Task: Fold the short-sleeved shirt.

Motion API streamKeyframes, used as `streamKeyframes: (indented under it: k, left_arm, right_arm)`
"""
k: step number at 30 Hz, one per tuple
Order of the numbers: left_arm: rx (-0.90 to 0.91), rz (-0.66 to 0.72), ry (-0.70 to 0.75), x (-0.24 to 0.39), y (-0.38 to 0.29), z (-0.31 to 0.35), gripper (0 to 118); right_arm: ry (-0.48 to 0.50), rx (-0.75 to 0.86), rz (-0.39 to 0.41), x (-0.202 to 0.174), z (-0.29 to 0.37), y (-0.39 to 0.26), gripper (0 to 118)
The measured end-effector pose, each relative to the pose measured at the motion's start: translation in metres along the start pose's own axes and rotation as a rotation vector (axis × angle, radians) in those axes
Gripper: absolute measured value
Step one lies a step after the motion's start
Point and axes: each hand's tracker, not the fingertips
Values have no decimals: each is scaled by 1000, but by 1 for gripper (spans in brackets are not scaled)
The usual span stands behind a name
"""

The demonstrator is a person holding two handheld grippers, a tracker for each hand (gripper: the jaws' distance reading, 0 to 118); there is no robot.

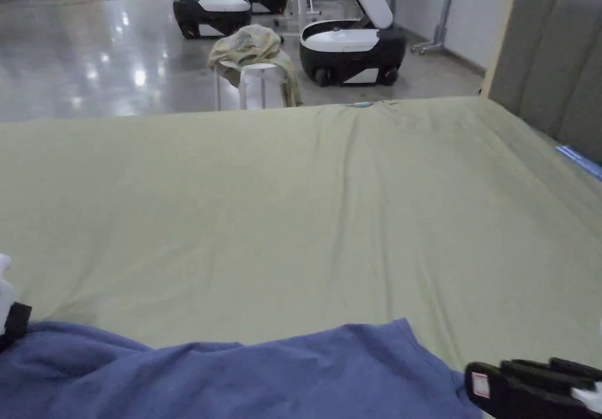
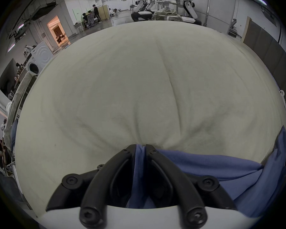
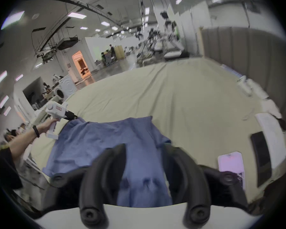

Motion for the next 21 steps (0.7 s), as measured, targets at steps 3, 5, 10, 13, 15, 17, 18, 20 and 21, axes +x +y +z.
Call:
streamKeyframes:
  k: [3,5,10,13,15,17,18,20,21]
  left_arm:
    - [-9,12,-10,3,-1,4,11]
    - [-10,30,-23,1,-2,6,11]
    - [-13,62,-56,-3,-4,9,11]
    - [-6,70,-58,-4,-4,9,10]
    - [6,77,-60,-4,-8,10,10]
    - [39,82,-57,-5,-13,12,8]
    - [63,95,-61,-7,-16,20,6]
    - [169,140,-73,-14,-23,50,6]
    - [225,158,-81,-17,-29,73,6]
  right_arm:
    - [-5,-103,-49,16,-64,36,63]
    - [-27,-169,-74,20,-103,51,63]
    - [-71,-326,-47,18,-174,54,60]
    - [-121,-311,52,6,-178,48,8]
    - [-172,-263,91,2,-170,47,7]
    - [-138,-258,39,4,-166,47,6]
    - [-136,-248,32,3,-163,46,6]
    - [-138,-193,42,-2,-147,49,5]
    - [-126,-139,52,-8,-133,51,5]
